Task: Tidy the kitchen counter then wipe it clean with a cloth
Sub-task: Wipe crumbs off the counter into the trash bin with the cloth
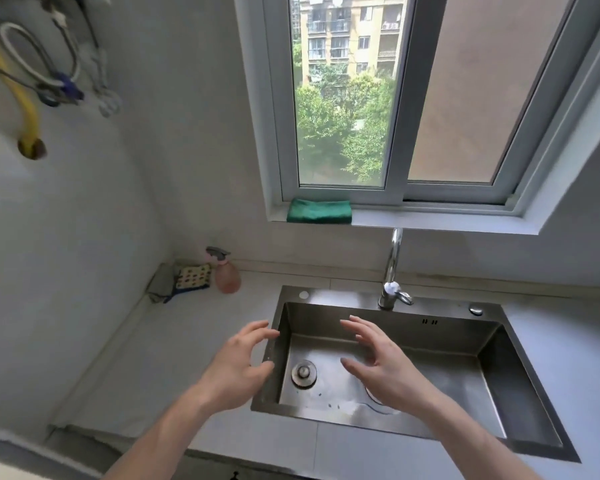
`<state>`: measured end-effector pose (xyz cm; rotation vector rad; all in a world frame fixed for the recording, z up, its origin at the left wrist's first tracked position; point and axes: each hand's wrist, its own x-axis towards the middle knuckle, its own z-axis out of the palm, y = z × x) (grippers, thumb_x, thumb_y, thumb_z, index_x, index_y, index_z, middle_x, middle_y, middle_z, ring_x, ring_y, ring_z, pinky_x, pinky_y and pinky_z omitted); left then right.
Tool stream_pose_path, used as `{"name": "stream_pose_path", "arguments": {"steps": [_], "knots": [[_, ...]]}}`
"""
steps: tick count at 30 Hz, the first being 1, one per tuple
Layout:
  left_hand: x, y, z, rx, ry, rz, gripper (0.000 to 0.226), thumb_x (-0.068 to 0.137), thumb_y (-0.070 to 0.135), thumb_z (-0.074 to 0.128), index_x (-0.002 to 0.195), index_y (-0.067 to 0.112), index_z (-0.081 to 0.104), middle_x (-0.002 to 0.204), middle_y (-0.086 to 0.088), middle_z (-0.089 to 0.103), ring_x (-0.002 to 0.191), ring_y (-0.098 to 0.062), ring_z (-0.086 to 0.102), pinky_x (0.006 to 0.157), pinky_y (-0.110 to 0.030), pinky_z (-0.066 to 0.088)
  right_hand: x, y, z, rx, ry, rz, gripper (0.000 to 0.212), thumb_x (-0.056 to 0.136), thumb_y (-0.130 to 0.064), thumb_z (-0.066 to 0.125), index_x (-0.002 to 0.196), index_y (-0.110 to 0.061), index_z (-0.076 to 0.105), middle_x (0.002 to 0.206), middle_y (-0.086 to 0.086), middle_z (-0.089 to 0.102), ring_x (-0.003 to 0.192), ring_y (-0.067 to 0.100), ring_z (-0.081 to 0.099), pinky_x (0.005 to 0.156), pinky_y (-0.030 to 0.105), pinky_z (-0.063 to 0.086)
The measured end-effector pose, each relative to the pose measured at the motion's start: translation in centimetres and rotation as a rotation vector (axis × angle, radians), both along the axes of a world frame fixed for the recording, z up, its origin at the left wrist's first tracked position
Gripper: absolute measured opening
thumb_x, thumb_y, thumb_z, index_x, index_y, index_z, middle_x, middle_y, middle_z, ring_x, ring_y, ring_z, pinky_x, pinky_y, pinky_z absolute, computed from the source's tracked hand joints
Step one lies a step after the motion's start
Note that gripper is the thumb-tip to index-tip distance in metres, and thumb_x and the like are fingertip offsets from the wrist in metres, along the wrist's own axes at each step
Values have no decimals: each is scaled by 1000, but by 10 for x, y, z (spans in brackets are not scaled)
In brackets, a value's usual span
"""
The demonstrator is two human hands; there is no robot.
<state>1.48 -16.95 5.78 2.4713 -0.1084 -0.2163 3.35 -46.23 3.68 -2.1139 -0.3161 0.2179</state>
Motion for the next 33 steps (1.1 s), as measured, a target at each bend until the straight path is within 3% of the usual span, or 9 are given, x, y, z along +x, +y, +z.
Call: {"name": "stream_pose_path", "arguments": {"steps": [3, 8, 15, 18, 26, 29, 33], "knots": [[45, 5, 7, 39, -12, -15, 47, 91, 27, 62, 131, 50, 50, 156, 23, 31, 142, -5, 36, 117, -29, 34, 34, 8, -3, -4, 3, -6, 59, 90, -36, 69, 143, -49, 45, 152, -31, 34, 136, -7, 40, 109, 26, 43], [132, 1, 19, 117, -22, -76, 52, 89, 24, 63, 139, 32, 55, 161, 15, 27, 146, -12, 34, 121, -31, 28, 88, 14, -5, -42, 14, -27, 60, 91, -35, 69, 145, -44, 44, 151, -23, 39, 139, 0, 40, 116, 36, 39], [277, -16, 33, 270, -14, -143, 61, 85, 26, 62, 145, 26, 51, 166, 7, 17, 147, -22, 28, 119, -38, 31, 117, 12, 4, -47, 34, -139, 59, 91, -33, 70, 145, -40, 47, 145, -26, 43, 134, -4, 44, 116, 29, 37], [331, -22, 28, 380, 17, -182, 64, 86, 26, 63, 148, 22, 49, 167, 2, 13, 150, -24, 22, 120, -39, 30, 112, 13, 12, -53, 54, -209, 58, 92, -32, 69, 145, -41, 46, 142, -29, 45, 129, -7, 46, 106, 20, 43], [401, -27, 4, 629, 94, -272, 61, 87, 23, 53, 148, 23, 46, 170, 1, -3, 154, -26, 6, 119, -44, 32, 68, 23, 19, -80, 109, -437, 53, 93, -33, 68, 140, -48, 48, 136, -34, 48, 121, -11, 51, 94, 14, 47], [412, -25, -5, 652, 49, -277, 59, 88, 24, 52, 146, 17, 46, 169, 2, 9, 152, -27, 11, 117, -45, 33, 45, 29, 14, -74, 124, -512, 50, 93, -35, 68, 137, -51, 49, 131, -40, 49, 118, -13, 52, 96, 15, 47], [416, -18, -8, 599, -142, -287, 50, 89, 22, 53, 139, 13, 57, 153, 0, 45, 138, -28, 35, 111, -43, 40, 16, 37, 9, -58, 146, -598, 46, 94, -32, 67, 133, -51, 51, 130, -39, 49, 117, -12, 52, 94, 16, 49]]}}
